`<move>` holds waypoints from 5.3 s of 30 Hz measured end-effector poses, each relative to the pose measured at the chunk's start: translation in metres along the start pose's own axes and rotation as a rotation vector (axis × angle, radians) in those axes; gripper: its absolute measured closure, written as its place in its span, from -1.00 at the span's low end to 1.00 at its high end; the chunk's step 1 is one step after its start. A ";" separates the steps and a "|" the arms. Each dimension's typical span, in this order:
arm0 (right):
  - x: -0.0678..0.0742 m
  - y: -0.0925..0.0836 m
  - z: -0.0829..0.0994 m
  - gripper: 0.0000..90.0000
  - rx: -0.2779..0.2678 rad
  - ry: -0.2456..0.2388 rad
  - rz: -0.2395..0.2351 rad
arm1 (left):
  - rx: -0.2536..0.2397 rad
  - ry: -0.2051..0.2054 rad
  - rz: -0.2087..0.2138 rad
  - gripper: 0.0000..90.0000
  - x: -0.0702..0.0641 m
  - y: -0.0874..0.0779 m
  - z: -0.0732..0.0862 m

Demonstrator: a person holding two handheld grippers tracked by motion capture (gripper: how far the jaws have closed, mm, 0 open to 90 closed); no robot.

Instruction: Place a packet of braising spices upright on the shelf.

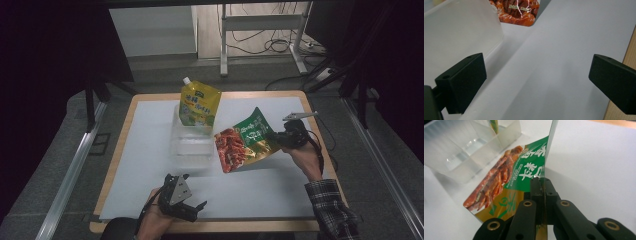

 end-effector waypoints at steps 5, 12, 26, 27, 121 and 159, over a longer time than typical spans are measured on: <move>0.002 -0.002 -0.008 0.98 -0.019 -0.020 -0.009 | -0.001 0.003 -0.002 -0.98 0.001 -0.001 0.000; 0.010 -0.008 -0.025 0.98 -0.049 -0.036 -0.024 | 0.003 0.008 -0.001 -0.98 0.000 -0.001 0.000; 0.031 -0.023 -0.069 0.98 -0.083 -0.123 -0.012 | 0.005 0.014 0.005 -0.98 -0.001 0.000 0.000; 0.032 -0.024 -0.071 0.98 -0.084 -0.126 -0.011 | 0.001 0.008 0.005 -0.98 -0.001 0.000 0.000; 0.109 0.032 -0.170 0.98 -0.131 -0.213 -0.270 | -0.048 0.006 0.029 -0.99 0.001 -0.006 -0.003; 0.138 0.088 -0.186 0.98 -0.138 -0.200 -0.320 | -0.041 0.011 0.024 -0.99 0.002 -0.007 -0.002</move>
Point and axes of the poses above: each handheld gripper's, and its own axes: y roughly forward along the jaws, z roughly out of its underside, x roughly to its left, the point moved 1 cm from there along y, roughly forward along the jaws, and after that the axes turned 4 degrees about -x, right-handed, at the moved point
